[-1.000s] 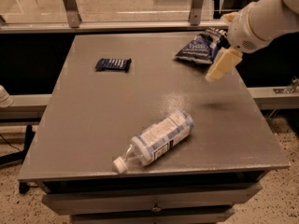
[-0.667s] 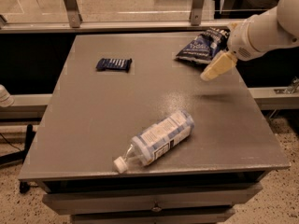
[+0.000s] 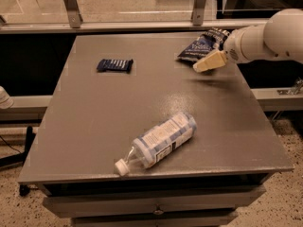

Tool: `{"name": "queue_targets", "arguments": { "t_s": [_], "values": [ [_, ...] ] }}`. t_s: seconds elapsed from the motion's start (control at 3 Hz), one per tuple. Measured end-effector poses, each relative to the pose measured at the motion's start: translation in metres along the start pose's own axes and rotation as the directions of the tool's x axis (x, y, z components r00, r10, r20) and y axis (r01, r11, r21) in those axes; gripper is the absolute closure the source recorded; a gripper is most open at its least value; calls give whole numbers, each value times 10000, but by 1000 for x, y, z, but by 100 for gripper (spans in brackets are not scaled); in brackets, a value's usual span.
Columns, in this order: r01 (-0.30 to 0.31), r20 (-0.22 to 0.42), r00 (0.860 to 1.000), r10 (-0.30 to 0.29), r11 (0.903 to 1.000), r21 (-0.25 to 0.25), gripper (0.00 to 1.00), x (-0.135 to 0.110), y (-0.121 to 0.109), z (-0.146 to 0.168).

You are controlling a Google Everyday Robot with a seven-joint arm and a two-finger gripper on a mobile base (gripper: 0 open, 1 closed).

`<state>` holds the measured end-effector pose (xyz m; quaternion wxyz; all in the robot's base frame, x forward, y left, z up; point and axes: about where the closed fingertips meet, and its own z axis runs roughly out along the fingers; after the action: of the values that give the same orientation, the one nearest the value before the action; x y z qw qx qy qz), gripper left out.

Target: Move blue chip bag near blue plastic bottle

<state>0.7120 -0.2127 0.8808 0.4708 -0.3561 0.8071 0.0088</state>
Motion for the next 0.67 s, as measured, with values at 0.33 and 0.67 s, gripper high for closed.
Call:
{"name": "queue_targets", "arguments": {
  "t_s": [0.33, 0.67],
  "values": [
    [-1057, 219, 9942, 1057, 9944, 9, 17, 1, 1, 18],
    [-1772, 301, 9837, 1773, 9842, -38, 41, 3, 6, 25]
  ]
}}
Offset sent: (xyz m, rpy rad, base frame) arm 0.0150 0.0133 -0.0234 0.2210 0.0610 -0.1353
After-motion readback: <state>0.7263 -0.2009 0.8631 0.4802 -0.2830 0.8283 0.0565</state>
